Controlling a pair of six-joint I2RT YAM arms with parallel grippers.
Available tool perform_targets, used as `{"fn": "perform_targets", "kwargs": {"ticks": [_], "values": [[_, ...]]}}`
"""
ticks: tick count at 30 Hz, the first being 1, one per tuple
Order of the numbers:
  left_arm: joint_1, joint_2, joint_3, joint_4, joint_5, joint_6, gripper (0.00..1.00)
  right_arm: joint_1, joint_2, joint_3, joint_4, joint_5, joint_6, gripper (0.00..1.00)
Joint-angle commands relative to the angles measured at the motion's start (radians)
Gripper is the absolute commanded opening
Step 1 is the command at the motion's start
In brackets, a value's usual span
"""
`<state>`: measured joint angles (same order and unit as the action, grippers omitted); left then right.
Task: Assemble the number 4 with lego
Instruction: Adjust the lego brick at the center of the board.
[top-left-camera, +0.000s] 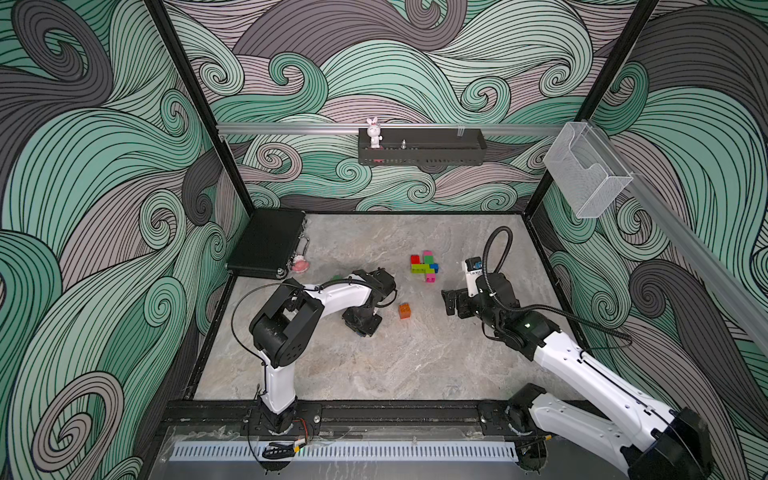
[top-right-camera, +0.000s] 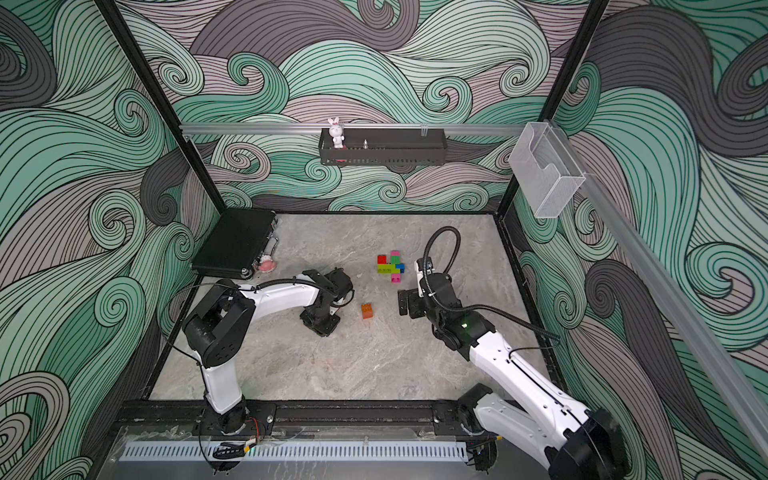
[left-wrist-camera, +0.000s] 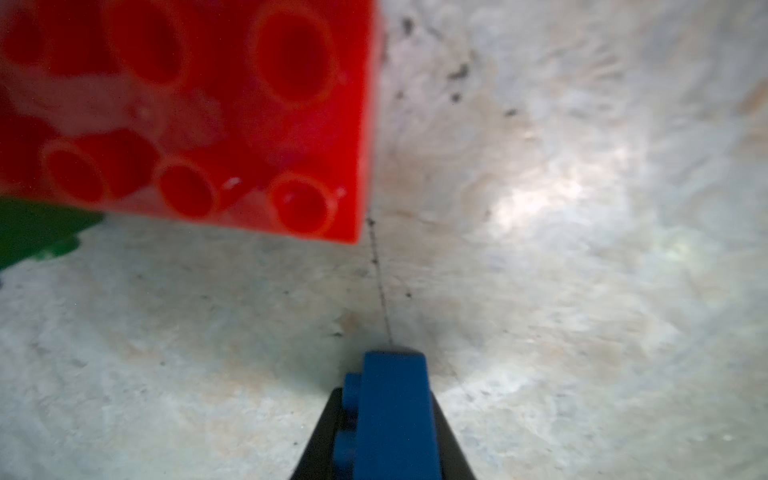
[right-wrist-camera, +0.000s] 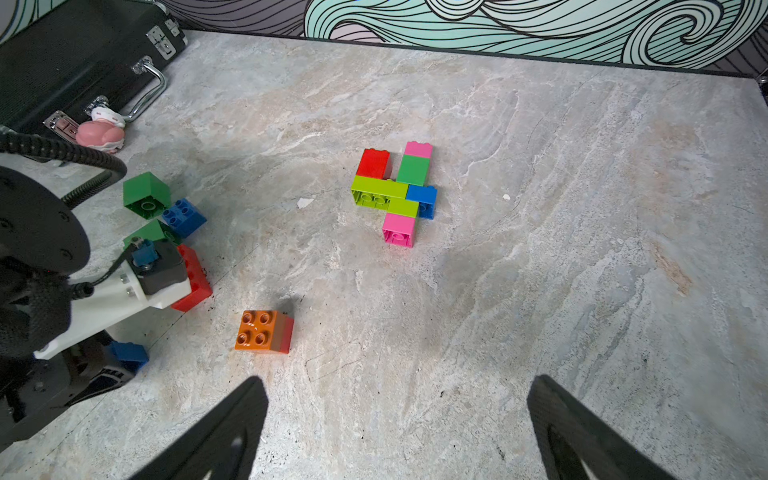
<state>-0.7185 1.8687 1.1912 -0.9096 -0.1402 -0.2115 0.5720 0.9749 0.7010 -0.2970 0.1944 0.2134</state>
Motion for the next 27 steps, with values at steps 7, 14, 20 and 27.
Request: {"fn": "perform_targets", "kwargs": {"ticks": [7,14,20,27], "values": [[0.004,0.088,0.045,-0.321,-0.597,-0.388,0.15,-0.003,0.043,0.04,0.031,-0.053,-0.035,0.99],[0.002,0.268,0.087,-0.427,-0.607,-0.48,0.14,-0.003,0.033,0.038,0.025,-0.061,-0.051,0.99],[-0.019,0.296,0.116,-0.424,-0.561,-0.463,0.28,-0.003,0.018,0.026,0.032,-0.058,-0.053,0.99],[-0.025,0.231,0.134,-0.382,-0.49,-0.413,0.4,-0.003,0.024,0.031,0.027,-0.059,-0.051,0.99]]}}
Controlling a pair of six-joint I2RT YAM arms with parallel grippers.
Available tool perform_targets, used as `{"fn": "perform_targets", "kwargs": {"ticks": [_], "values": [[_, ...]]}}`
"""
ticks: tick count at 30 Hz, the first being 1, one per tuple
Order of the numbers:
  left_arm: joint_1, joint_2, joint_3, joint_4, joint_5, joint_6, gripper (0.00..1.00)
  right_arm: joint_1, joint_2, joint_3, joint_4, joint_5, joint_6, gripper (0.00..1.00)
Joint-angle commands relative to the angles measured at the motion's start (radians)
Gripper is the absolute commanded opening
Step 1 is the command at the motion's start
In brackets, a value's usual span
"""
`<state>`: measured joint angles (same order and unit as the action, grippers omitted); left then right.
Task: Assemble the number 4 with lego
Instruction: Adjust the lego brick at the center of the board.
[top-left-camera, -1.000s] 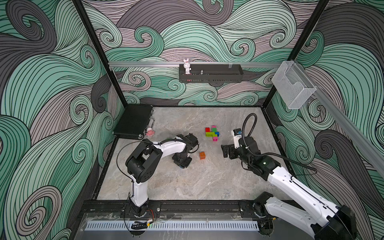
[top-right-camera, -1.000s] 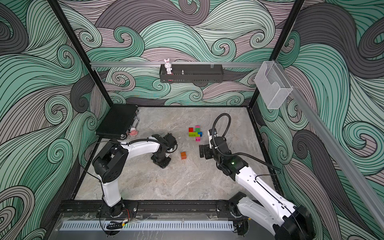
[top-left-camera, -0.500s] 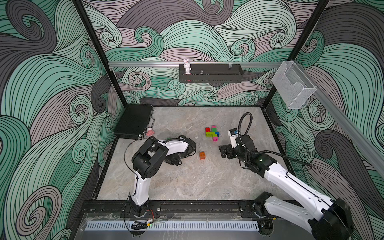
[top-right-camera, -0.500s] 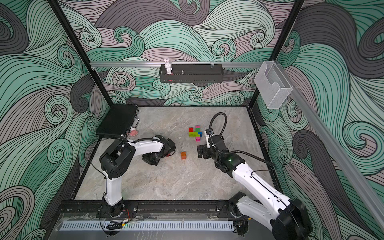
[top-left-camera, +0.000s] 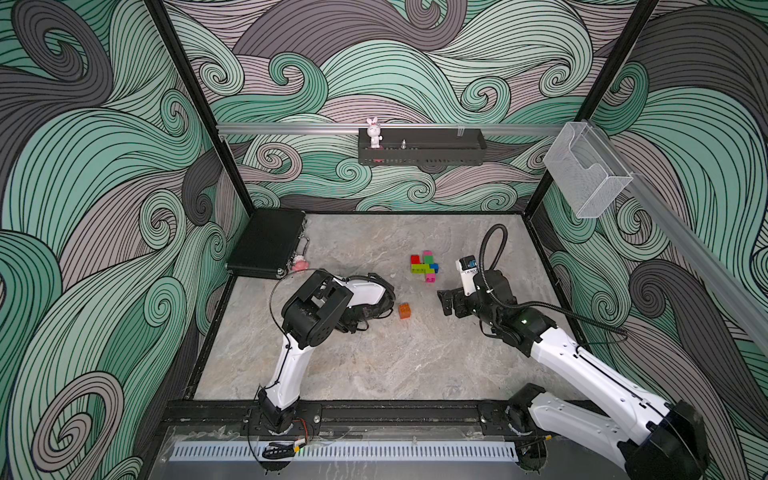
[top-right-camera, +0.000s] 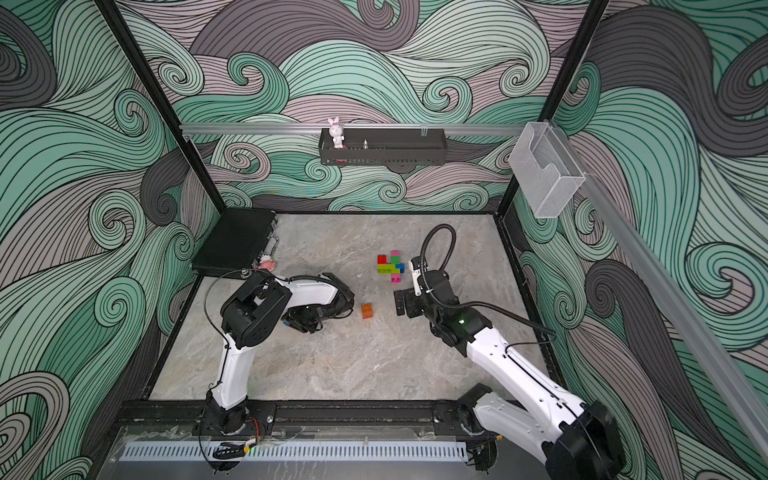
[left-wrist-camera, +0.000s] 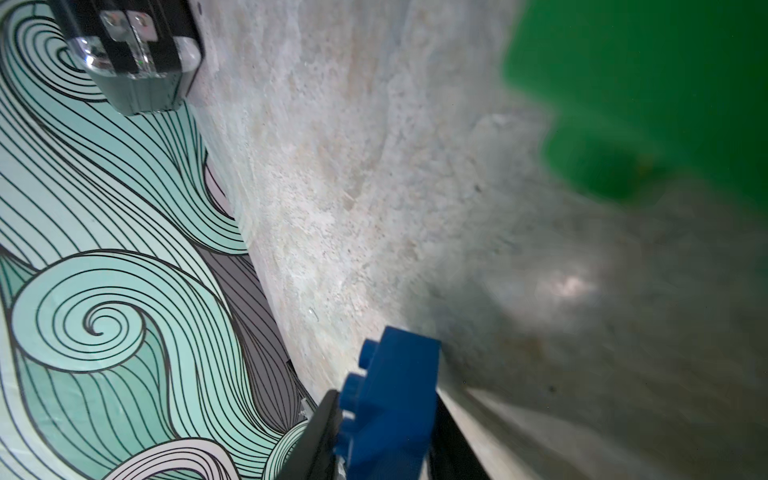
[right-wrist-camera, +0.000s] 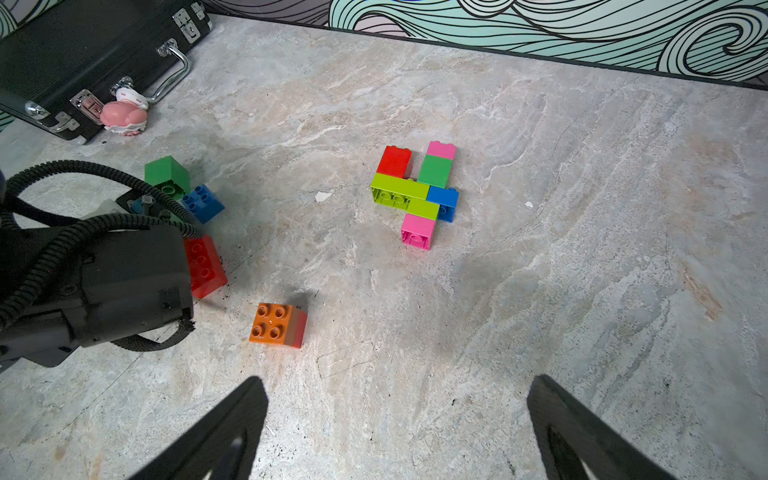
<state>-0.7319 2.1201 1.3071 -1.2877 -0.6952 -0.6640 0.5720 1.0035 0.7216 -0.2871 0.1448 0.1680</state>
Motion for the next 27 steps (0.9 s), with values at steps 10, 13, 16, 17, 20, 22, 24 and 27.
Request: {"fn": "perform_targets", "kwargs": {"ticks": [10,13,16,17,20,22,24,27], "values": [[-0.014,-0.027,0.023,0.026,0.103,0.085,0.4,-0.003,-0.009,0.016,0.004,0.0,-0.005,0.99],[-0.02,-0.023,0.023,0.033,0.114,0.086,0.34,-0.003,-0.009,0.019,0.0,0.001,-0.005,0.99],[-0.029,-0.017,0.016,0.025,0.117,0.071,0.31,-0.003,-0.012,0.022,-0.005,0.0,-0.004,0.99],[-0.033,-0.017,0.011,0.02,0.118,0.063,0.31,-0.003,-0.011,0.022,-0.007,0.002,-0.004,0.99],[-0.051,-0.026,-0.002,0.009,0.125,0.039,0.31,-0.003,-0.013,0.022,-0.007,0.001,-0.004,0.99],[-0.066,-0.034,-0.002,0.002,0.138,0.025,0.31,-0.003,-0.013,0.022,-0.008,0.0,-0.002,0.99],[-0.081,-0.051,0.008,-0.002,0.159,0.02,0.3,-0.004,-0.011,0.022,-0.005,-0.004,0.001,0.99],[-0.086,-0.109,0.012,0.03,0.199,0.036,0.39,-0.004,-0.006,0.025,-0.007,-0.016,0.004,0.99]]}}
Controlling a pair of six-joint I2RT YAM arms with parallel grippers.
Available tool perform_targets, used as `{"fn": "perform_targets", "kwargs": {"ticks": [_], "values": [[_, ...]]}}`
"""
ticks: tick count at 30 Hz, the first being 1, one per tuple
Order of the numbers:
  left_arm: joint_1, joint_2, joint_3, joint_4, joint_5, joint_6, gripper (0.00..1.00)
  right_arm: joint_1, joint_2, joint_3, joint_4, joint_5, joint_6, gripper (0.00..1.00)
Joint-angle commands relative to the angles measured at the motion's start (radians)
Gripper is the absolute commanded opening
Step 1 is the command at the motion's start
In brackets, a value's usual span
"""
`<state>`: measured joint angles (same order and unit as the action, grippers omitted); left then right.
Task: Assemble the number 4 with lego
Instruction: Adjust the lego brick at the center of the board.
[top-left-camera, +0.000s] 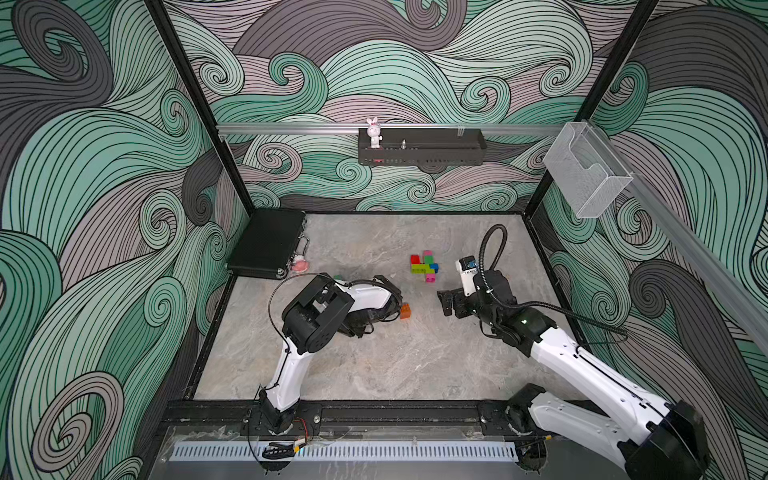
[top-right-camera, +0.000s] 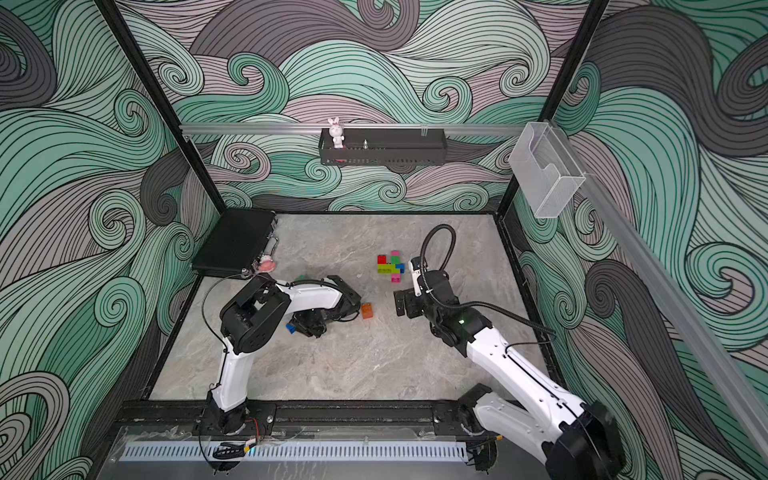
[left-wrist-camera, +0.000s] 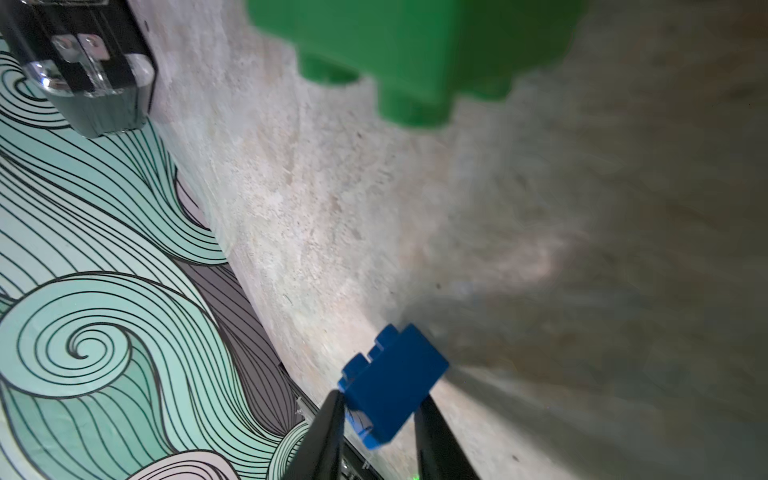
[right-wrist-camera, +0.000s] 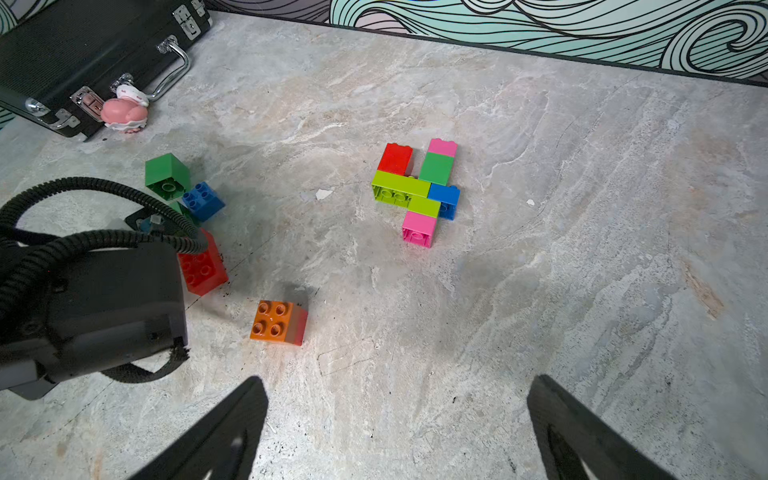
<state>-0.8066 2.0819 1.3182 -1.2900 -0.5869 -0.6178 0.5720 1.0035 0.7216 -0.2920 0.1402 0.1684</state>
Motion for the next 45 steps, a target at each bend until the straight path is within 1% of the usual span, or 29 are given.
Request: {"fn": "perform_targets", "kwargs": {"ticks": [1,4,7,8,10,14,18,20,24,27,32,36,40,42,45], "values": [[-0.008,-0.1,0.001,0.044,0.097,0.002,0.44,-0.003,-0.004,0.028,-0.005,-0.013,0.005,0.99],[0.008,-0.203,0.001,0.094,0.152,0.085,0.52,-0.003,0.0,0.035,-0.02,-0.017,0.005,0.99],[0.051,-0.315,-0.062,0.211,0.274,0.173,0.61,-0.003,-0.001,0.033,-0.021,-0.017,0.009,0.99],[0.077,-0.341,-0.092,0.252,0.315,0.197,0.62,-0.003,-0.002,0.032,-0.019,-0.019,0.012,0.99],[0.13,-0.366,-0.129,0.287,0.36,0.229,0.64,-0.003,-0.003,0.032,-0.019,-0.019,0.019,0.99],[0.211,-0.37,-0.175,0.314,0.456,0.305,0.65,-0.003,-0.006,0.031,-0.024,-0.016,0.016,0.99],[0.226,-0.344,-0.191,0.338,0.47,0.315,0.68,-0.003,-0.008,0.033,-0.029,-0.009,0.014,0.99],[0.234,-0.322,-0.196,0.358,0.447,0.287,0.7,-0.003,-0.008,0.032,-0.027,-0.011,0.014,0.99],[0.241,-0.272,-0.197,0.37,0.418,0.258,0.7,-0.003,-0.006,0.035,-0.031,-0.013,0.01,0.99],[0.241,-0.276,-0.198,0.356,0.449,0.253,0.67,-0.003,-0.009,0.036,-0.037,-0.007,0.006,0.99],[0.241,-0.352,-0.243,0.357,0.529,0.21,0.59,-0.003,-0.005,0.029,-0.027,-0.011,0.014,0.99],[0.241,-0.381,-0.279,0.349,0.527,0.172,0.52,-0.003,0.013,0.037,-0.026,-0.019,0.017,0.99],[0.239,-0.385,-0.289,0.326,0.524,0.167,0.46,-0.003,0.029,0.05,-0.026,-0.026,0.014,0.99],[0.239,-0.392,-0.29,0.321,0.524,0.167,0.44,-0.004,0.035,0.053,-0.024,-0.028,0.016,0.99],[0.239,-0.397,-0.298,0.322,0.526,0.166,0.36,-0.003,0.041,0.055,-0.02,-0.033,0.022,0.99]]}}
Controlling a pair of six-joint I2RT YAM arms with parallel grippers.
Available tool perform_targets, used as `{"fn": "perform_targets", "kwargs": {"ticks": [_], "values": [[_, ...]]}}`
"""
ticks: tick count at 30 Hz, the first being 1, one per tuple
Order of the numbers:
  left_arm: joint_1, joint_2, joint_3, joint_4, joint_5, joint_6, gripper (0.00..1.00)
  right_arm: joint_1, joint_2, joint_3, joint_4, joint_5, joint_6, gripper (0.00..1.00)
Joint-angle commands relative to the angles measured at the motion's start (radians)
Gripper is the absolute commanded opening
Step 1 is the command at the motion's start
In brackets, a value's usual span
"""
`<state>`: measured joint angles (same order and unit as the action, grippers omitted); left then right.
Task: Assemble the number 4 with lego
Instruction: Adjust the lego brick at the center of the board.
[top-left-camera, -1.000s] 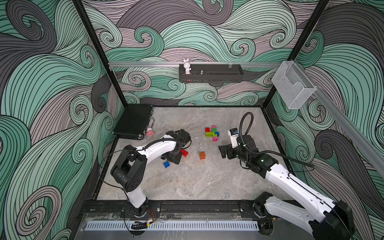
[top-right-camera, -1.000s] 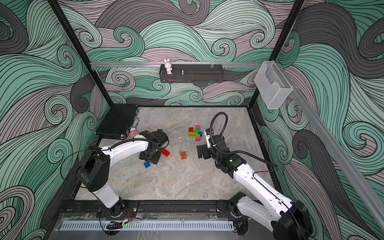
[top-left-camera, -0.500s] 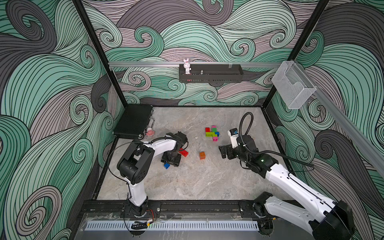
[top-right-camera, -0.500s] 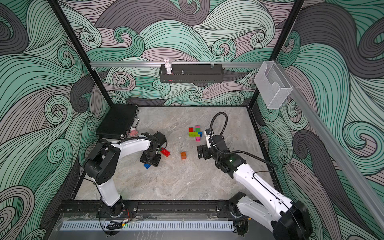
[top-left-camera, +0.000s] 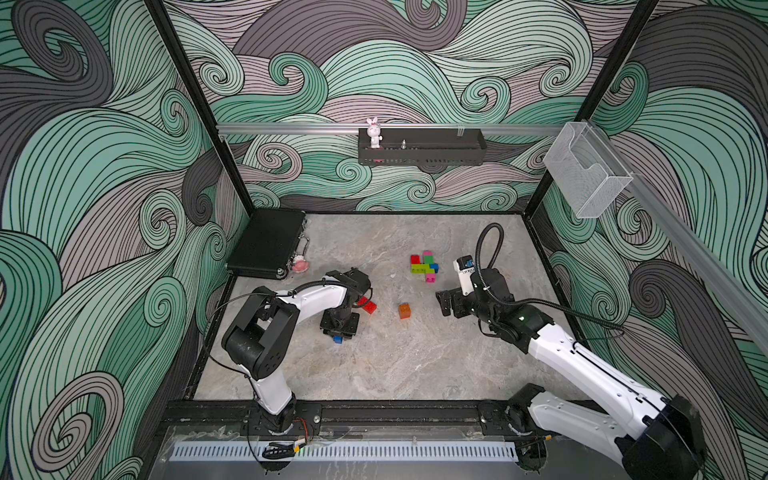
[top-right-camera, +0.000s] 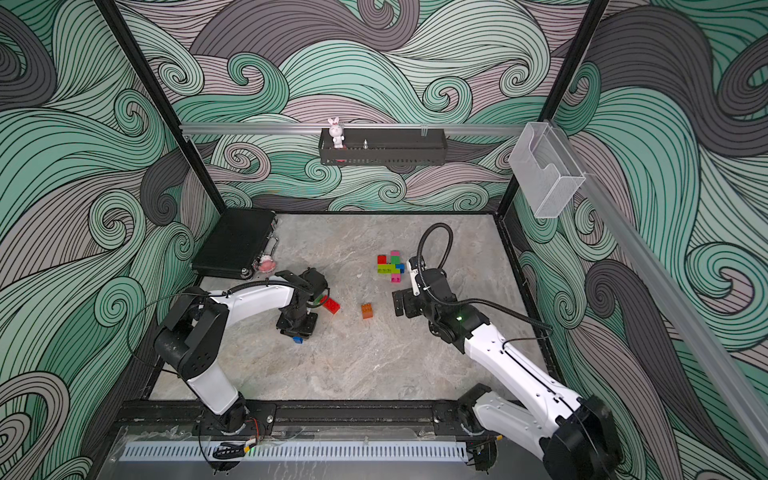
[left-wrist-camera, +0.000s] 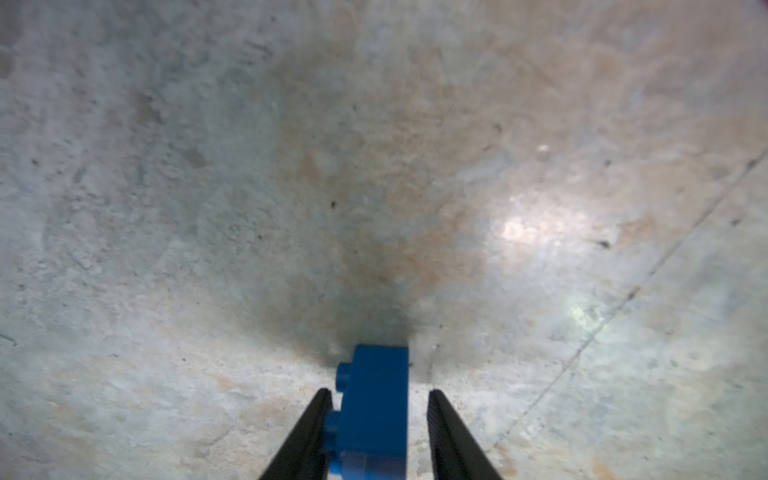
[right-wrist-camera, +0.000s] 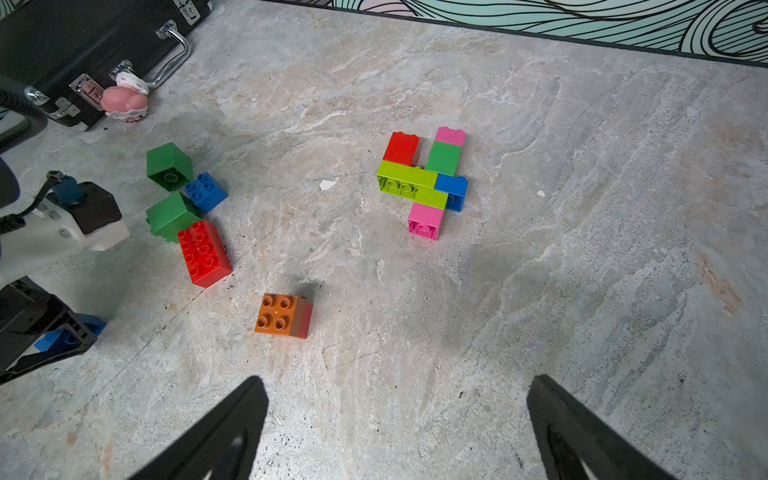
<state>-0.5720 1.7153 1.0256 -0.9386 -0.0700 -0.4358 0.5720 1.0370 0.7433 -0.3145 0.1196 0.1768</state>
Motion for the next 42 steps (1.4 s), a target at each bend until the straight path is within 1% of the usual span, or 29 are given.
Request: {"fn": "perform_targets", "kwargs": {"ticks": [1,4,6,7,8,9,11,13,16,18,21,23,27,29,31,34,42], "values": [[0.004,-0.033,-0.007,-0.029,0.005,-0.016,0.32,-0.003,0.009,0.036,0.002,-0.015,0.015,0.99],[0.004,-0.035,0.0,-0.042,-0.034,-0.017,0.21,-0.004,0.015,0.039,0.003,-0.02,0.016,0.99],[0.004,-0.04,0.014,-0.068,-0.099,-0.032,0.15,-0.003,0.016,0.04,0.004,-0.02,0.015,0.99],[0.004,-0.043,0.024,-0.088,-0.157,-0.053,0.12,-0.003,0.018,0.04,0.007,-0.022,0.013,0.99],[0.004,-0.041,0.032,-0.113,-0.221,-0.082,0.02,-0.003,0.018,0.039,0.01,-0.023,0.013,0.99],[0.005,-0.036,0.041,-0.14,-0.289,-0.121,0.0,-0.003,0.02,0.038,0.014,-0.026,0.012,0.99],[0.004,-0.014,0.053,-0.208,-0.478,-0.232,0.0,-0.003,0.023,0.034,0.024,-0.031,0.009,0.99],[0.005,0.028,0.061,-0.271,-0.599,-0.33,0.0,-0.004,0.024,0.031,0.03,-0.039,0.006,0.99],[0.004,0.122,0.082,-0.37,-0.683,-0.443,0.0,-0.003,0.027,0.032,0.032,-0.049,-0.004,0.99],[0.002,0.172,0.082,-0.397,-0.691,-0.477,0.0,-0.002,0.023,0.03,0.032,-0.046,-0.008,0.99],[0.001,0.213,0.079,-0.408,-0.687,-0.491,0.0,-0.003,0.012,0.019,0.035,-0.046,-0.006,0.99],[0.006,0.235,0.079,-0.4,-0.677,-0.474,0.0,-0.003,0.004,0.012,0.045,-0.047,-0.005,0.99],[0.007,0.267,0.104,-0.434,-0.674,-0.487,0.0,-0.004,0.0,0.009,0.049,-0.049,-0.006,0.99],[0.007,0.272,0.112,-0.439,-0.649,-0.479,0.01,-0.004,0.001,0.014,0.044,-0.049,-0.008,0.99],[0.007,0.266,0.116,-0.434,-0.612,-0.472,0.07,-0.004,0.003,0.014,0.044,-0.052,-0.007,0.98],[0.006,0.258,0.095,-0.376,-0.526,-0.447,0.13,-0.002,0.003,0.016,0.043,-0.052,-0.007,0.99],[-0.036,0.328,0.113,-0.37,-0.472,-0.466,0.14,-0.003,-0.021,0.018,0.031,-0.052,-0.011,0.99]]}}
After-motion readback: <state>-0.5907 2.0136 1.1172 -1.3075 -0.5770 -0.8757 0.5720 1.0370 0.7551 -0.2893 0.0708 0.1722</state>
